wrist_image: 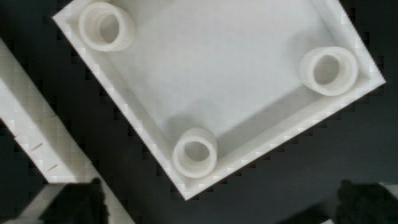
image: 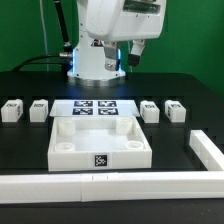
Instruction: Assemble square table
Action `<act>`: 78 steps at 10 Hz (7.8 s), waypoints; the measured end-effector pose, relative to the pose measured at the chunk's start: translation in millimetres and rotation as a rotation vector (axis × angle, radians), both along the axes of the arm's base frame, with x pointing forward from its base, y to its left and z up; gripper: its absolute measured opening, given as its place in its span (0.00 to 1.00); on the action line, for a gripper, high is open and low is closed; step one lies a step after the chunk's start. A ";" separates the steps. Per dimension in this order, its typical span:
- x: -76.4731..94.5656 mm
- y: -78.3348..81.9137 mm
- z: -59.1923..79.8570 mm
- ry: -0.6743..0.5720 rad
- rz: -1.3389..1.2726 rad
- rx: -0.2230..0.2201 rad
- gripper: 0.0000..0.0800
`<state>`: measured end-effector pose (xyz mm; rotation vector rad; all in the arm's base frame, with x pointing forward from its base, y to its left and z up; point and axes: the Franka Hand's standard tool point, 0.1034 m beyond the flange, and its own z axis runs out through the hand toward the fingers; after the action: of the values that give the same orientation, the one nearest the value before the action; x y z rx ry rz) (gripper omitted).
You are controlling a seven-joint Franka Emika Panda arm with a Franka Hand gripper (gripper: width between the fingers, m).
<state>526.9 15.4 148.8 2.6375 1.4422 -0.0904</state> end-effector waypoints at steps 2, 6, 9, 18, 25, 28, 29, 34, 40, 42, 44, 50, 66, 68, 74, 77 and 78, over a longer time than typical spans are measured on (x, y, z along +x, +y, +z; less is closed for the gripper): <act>-0.1 0.0 -0.2 0.000 0.000 0.000 0.81; -33.2 -24.5 -11.6 0.057 0.218 0.009 0.81; -61.6 -63.3 -32.3 0.144 0.514 0.041 0.81; -79.8 -55.0 -87.1 0.232 0.621 0.087 0.81; -81.2 -50.3 -124.2 0.093 0.543 0.102 0.81; -89.6 -43.6 -138.9 0.125 0.544 0.116 0.81; -92.2 -43.6 -140.5 0.134 0.543 0.118 0.81; -92.3 -44.1 -140.6 0.134 0.542 0.118 0.39; -88.9 -43.9 -139.2 0.118 0.543 0.116 0.07; -88.4 -43.8 -139.1 0.116 0.543 0.116 0.07; -83.5 -24.6 -139.4 0.107 0.541 0.121 0.07; -45.8 49.5 -140.5 0.054 0.570 0.152 0.07; -29.8 52.5 -143.6 0.072 0.532 0.149 0.81; -29.7 52.5 -143.6 0.072 0.532 0.149 0.81; -53.4 81.3 -88.0 0.019 0.169 0.113 0.81; -58.3 103.9 -84.7 -0.004 -0.025 0.122 0.81; -58.4 103.9 -84.7 -0.008 -0.089 0.126 0.81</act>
Offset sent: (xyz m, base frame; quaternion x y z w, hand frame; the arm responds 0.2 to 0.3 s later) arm -0.0397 -0.0210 -0.0019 0.0100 0.0135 -0.1794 0.9836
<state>468.5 119.3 64.0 2.7987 1.3708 0.0021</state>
